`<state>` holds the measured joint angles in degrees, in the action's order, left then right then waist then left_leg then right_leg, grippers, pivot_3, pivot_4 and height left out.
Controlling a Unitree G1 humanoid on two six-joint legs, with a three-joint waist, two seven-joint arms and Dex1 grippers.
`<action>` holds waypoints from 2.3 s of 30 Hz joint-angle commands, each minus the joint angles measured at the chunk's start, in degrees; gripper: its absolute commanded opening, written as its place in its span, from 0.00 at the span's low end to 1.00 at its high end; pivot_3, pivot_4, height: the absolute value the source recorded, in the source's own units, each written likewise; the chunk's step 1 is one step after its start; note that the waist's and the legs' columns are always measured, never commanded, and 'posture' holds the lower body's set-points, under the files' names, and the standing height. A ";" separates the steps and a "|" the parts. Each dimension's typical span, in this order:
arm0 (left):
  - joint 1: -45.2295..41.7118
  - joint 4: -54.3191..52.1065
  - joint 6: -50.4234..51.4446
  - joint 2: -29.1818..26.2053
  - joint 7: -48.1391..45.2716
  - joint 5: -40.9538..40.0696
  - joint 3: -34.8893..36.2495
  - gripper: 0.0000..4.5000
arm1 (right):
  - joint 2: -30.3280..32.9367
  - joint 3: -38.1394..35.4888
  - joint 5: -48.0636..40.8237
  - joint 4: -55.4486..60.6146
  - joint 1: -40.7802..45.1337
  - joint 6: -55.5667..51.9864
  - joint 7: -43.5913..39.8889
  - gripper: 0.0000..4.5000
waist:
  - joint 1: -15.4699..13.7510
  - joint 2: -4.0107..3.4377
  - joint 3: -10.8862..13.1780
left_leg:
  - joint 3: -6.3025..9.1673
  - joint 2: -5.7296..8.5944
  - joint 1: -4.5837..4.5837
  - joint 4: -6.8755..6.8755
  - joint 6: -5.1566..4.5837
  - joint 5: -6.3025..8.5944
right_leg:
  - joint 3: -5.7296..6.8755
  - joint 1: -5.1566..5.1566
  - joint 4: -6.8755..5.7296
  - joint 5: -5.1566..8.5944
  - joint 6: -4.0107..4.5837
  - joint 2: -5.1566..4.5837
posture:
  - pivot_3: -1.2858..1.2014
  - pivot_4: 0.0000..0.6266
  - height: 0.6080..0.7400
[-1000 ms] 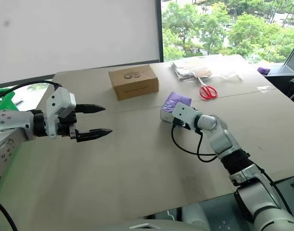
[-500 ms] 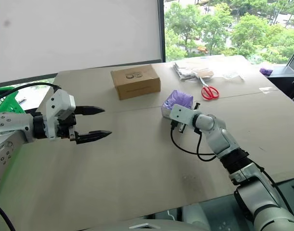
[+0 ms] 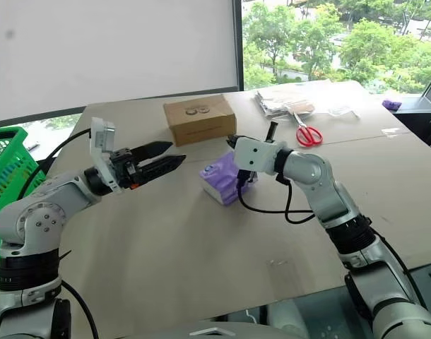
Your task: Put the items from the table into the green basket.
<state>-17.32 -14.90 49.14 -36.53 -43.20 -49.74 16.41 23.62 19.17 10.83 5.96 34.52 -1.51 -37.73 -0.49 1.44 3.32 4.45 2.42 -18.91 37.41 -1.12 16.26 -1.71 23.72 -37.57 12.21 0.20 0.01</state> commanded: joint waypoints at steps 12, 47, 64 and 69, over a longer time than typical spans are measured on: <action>3.86 -1.74 -2.07 -6.83 -4.23 1.75 0.80 1.00 | -6.40 -8.50 -14.33 -3.16 -3.73 -21.50 1.58 0.60 | 0.24 -0.02 0.00 | -0.02 0.00 0.02 -0.01 0.00 0.00 | 0.00 -0.01 -0.01 0.01 0.01 0.00 | 0.54 0.00 1.00; 9.61 -7.65 -3.43 -10.98 -5.06 3.78 1.26 1.00 | -20.69 -16.01 -32.47 -21.65 -0.04 -58.60 5.96 0.14 | 1.31 -0.11 -0.10 | 0.00 -0.02 0.09 -0.24 0.00 0.01 | -0.01 0.00 0.06 0.02 0.02 0.02 | 0.56 0.00 1.00; 3.82 -2.63 2.89 2.11 6.79 -10.53 7.70 1.00 | -26.03 -31.18 -47.70 -4.79 5.67 -55.44 10.34 0.14 | 0.62 -0.44 0.14 | 0.36 -0.01 -0.28 -0.23 -0.01 0.01 | 0.33 0.10 0.37 0.00 -0.01 -0.04 | 0.55 0.00 1.00; 0.72 -2.41 4.67 11.36 18.17 -21.96 8.34 1.00 | -27.03 -24.27 -41.11 -2.71 3.52 -38.14 8.11 0.14 | 0.56 -0.37 0.06 | 0.43 0.01 -0.60 -0.19 0.02 0.00 | 0.41 0.35 0.43 -0.10 0.11 -0.11 | 0.55 0.00 1.00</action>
<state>-15.12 -16.72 53.70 -25.63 -28.34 -67.38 23.44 -2.77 -6.60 -30.96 1.02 38.00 -44.84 -28.09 0.07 1.07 3.38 4.92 2.43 -19.67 37.28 -1.08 16.25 -1.27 24.19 -37.14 12.04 0.39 -0.10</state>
